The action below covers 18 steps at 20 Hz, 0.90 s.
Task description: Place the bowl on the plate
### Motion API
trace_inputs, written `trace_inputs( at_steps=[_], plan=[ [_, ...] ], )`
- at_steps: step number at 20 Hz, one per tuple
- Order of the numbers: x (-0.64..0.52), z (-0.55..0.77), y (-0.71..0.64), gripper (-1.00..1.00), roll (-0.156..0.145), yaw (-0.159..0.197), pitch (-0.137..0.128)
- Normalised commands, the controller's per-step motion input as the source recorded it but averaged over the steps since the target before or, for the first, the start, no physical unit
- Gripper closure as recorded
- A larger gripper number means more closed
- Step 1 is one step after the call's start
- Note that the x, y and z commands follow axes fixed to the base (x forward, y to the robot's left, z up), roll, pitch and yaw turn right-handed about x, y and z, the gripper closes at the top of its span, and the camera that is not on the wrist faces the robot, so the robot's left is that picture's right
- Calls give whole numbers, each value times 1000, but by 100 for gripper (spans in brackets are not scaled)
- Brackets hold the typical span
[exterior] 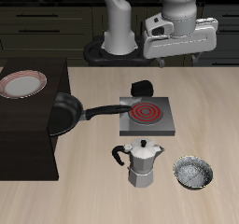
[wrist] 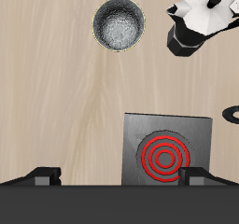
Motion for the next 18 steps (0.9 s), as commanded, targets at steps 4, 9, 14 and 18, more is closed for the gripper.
trace_inputs(
  at_steps=[4, 9, 14, 18],
  plan=[
    [447, 128, 49, -100, 6, -6, -15],
    [455, 54, 114, -100, 10, 34, 23],
    [359, 30, 164, -100, -18, 15, 12],
    [150, 45, 255, -100, 31, 16, -35]
  ],
)
